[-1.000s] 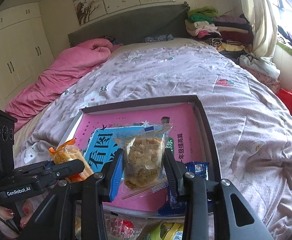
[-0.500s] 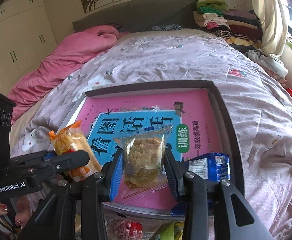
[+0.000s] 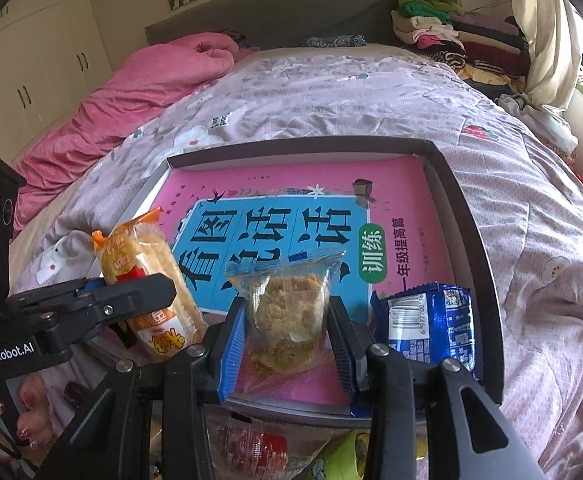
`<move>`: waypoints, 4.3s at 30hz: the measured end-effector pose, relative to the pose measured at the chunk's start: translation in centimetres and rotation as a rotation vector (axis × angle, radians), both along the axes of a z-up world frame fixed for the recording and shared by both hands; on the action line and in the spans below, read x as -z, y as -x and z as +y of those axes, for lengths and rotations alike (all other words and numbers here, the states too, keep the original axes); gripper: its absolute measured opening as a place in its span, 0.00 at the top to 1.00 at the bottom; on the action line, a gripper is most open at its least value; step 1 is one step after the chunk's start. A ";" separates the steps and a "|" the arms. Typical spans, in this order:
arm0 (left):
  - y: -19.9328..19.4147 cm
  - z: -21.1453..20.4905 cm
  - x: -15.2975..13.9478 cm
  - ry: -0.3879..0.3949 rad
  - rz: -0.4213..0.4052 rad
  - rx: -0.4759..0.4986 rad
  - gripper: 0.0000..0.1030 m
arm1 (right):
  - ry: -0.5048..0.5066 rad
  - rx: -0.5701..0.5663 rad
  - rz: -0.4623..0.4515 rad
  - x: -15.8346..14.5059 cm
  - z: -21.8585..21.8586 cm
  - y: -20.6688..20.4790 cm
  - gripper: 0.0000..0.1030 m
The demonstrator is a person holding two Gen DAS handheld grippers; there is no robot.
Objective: Organize snacks
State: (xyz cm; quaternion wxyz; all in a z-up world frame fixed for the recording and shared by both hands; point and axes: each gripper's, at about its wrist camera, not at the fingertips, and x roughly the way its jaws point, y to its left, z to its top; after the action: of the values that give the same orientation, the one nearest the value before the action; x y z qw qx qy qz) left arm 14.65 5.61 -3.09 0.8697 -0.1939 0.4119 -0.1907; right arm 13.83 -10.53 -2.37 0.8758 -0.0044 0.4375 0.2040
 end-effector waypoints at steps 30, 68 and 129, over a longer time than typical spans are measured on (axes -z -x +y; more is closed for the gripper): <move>-0.1 -1.0 0.7 -0.010 0.039 0.040 0.68 | 0.055 0.002 0.027 -0.1 0.1 0.4 0.60; 0.5 -0.6 -0.7 -0.014 0.065 0.029 0.29 | 0.023 0.012 -0.019 -2.1 -1.0 1.7 0.51; 7.1 1.4 -6.3 -0.151 -0.104 -0.059 0.20 | -0.022 0.016 -0.184 -7.9 -4.3 7.8 0.31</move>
State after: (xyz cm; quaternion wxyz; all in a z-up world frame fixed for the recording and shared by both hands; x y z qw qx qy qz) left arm 7.56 7.04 3.23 0.9073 -0.1298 0.3734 -0.1435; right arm 6.03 -14.81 5.54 0.9140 -0.0102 0.3528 0.2003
